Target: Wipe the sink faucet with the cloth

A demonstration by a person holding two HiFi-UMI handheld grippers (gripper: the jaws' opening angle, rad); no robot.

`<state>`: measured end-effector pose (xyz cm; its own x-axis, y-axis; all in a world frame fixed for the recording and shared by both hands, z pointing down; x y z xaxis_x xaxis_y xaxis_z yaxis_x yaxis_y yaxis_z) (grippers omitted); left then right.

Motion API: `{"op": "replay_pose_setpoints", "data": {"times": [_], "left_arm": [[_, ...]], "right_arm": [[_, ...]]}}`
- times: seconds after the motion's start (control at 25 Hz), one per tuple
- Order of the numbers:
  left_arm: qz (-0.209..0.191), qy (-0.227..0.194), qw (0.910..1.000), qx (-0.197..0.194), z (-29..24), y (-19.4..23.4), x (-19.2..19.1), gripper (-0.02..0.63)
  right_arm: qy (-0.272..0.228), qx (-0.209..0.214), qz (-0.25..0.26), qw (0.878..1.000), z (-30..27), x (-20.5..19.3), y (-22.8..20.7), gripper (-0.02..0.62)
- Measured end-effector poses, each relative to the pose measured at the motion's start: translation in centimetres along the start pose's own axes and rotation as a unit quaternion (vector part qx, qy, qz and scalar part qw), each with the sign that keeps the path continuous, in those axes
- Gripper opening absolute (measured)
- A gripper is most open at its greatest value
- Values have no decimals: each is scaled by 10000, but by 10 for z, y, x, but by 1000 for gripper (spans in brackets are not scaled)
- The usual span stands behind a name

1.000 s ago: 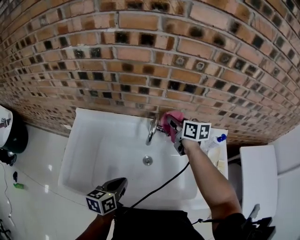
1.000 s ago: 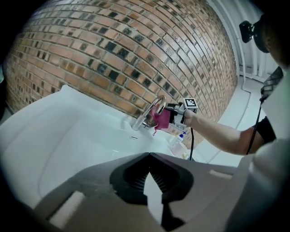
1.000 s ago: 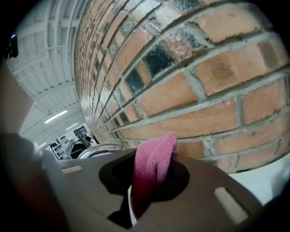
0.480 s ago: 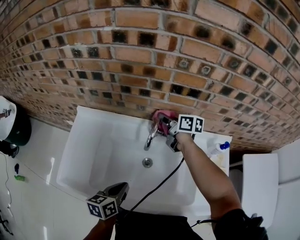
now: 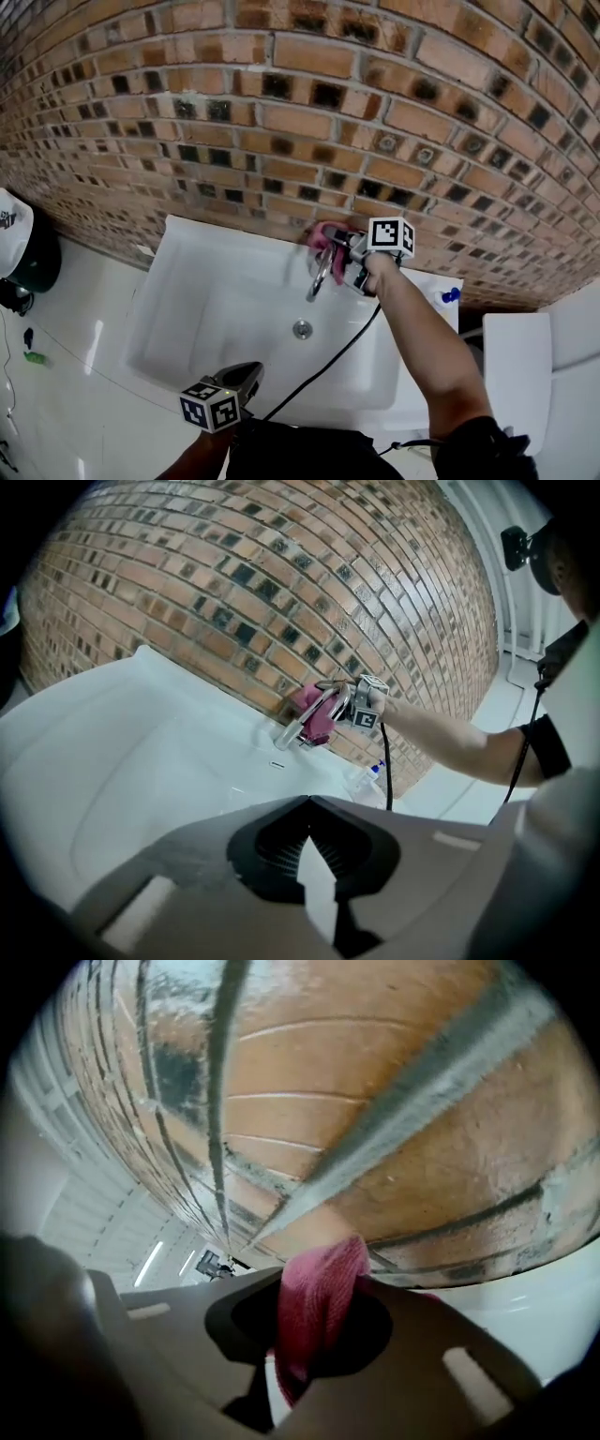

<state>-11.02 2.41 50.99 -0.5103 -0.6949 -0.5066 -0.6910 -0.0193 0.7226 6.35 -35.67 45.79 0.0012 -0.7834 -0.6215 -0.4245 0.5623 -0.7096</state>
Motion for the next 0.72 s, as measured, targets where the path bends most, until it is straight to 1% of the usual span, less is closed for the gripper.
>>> {"op": "replay_pose_setpoints", "data": {"times": [0.08, 0.16, 0.24, 0.36, 0.52, 0.72], "left_arm": [[-50, 22, 10000, -68, 6, 6, 4, 5], [-101, 24, 9998, -149, 12, 11, 8, 5], [-163, 31, 9996, -225, 18, 16, 13, 5], [-247, 78, 9991, -341, 26, 22, 19, 5], [-380, 211, 9980, -459, 36, 32, 24, 4], [-558, 358, 9962, -562, 44, 42, 30, 5]], "right_arm": [[126, -163, 459, 9987, 2, 4, 15, 55], [304, -373, 1014, 9937, 2, 8, 31, 55], [485, -627, 1595, 9840, 2, 8, 47, 55], [649, -984, 2318, 9656, 3, 6, 66, 55], [814, -1323, 3170, 9356, 5, -2, 89, 55], [898, -1822, 4149, 8869, 6, -17, 114, 55]]}}
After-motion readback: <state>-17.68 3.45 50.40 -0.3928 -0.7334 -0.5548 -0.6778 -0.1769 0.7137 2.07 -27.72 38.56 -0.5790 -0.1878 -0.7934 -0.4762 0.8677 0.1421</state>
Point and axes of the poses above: the fingertips, and each gripper's own axes: z backward along the fingers, y to its left, x out of its top, the point moved 9 cm from there along z, backward along the fingers, and after that the axes turned 10 degrees about z, right-handed, at the moved point
